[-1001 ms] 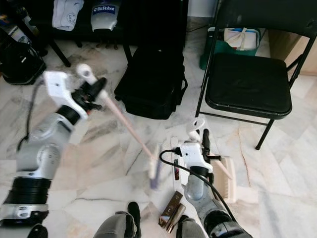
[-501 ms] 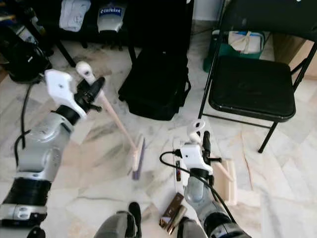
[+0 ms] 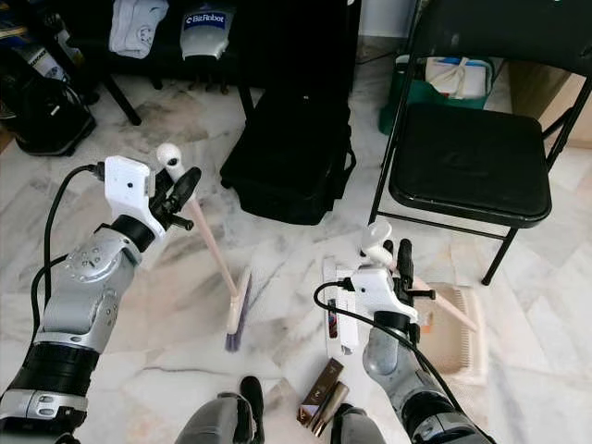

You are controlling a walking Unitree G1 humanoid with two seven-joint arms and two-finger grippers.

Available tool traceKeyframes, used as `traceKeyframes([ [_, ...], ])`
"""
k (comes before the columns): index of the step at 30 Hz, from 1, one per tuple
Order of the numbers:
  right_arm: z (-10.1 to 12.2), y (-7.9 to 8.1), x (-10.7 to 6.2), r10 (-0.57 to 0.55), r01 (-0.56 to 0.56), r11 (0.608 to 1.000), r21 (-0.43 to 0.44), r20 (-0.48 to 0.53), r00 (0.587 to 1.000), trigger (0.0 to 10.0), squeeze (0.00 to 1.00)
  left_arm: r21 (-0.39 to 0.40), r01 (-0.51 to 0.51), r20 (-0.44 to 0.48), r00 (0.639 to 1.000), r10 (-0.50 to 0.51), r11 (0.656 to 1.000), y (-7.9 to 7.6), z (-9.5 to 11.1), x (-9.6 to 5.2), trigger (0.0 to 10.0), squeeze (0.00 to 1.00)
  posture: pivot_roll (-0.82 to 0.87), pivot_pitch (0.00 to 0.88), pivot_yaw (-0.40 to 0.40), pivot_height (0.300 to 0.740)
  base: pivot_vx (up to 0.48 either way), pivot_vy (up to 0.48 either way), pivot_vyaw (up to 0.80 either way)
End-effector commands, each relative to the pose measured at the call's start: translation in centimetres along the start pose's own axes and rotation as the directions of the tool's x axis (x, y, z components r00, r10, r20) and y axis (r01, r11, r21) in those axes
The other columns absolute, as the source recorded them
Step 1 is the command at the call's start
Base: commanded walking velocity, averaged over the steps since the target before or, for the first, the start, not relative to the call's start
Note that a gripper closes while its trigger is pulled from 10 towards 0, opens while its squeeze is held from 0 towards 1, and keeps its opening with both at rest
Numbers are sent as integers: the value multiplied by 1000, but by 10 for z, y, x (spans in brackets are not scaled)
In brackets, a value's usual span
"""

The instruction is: Sweep floor

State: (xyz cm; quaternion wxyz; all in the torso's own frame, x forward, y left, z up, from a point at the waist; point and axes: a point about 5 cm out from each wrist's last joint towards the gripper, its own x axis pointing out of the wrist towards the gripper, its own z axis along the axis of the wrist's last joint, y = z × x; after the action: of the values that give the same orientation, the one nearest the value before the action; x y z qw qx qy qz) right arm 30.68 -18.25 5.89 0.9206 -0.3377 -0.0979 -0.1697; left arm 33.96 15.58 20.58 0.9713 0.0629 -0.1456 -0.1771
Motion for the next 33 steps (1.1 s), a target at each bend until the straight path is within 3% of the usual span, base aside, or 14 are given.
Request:
traceKeyframes([
  [1,0,3,-3,15,-15,1000,-14,3,1000,10000,0,28,1,5,1000,-2,1000,4,0,-3,10000,0,194,296,116,740,0,0,0],
  [8,9,-3,14,-14,14,1000,15,19,1000,10000,0,23,-6,7,1000,6,1000,5,-1,-3,10000,0,182,301,110,740,0,0,0],
  [10,10,-6,19,-28,33,993,115,-39,999,10000,0,-3,-16,-6,1000,16,1000,6,-5,-4,10000,0,176,296,107,740,0,0,0],
  [11,8,-11,24,-62,85,973,212,-114,992,10000,0,-65,-44,-24,999,42,997,9,-11,-5,10000,0,173,291,106,740,0,0,0],
  [13,5,-17,29,-112,156,950,270,-174,978,10000,0,-124,-84,-46,996,78,989,15,-18,-7,10000,0,167,281,105,740,0,0,0],
  [20,7,-25,34,-145,181,945,273,-147,978,10000,0,-183,-143,-59,989,135,973,29,-21,-12,10000,0,162,255,101,740,0,0,0],
  [24,-2,-21,22,-83,125,952,279,-156,984,10000,0,-253,-179,-61,984,168,951,36,-24,-17,10000,0,163,238,99,740,0,0,0],
  [33,-15,-12,-2,-33,68,974,215,-163,986,10000,0,-300,-212,-64,977,203,930,35,-31,-15,10000,0,175,223,96,740,0,0,0],
])
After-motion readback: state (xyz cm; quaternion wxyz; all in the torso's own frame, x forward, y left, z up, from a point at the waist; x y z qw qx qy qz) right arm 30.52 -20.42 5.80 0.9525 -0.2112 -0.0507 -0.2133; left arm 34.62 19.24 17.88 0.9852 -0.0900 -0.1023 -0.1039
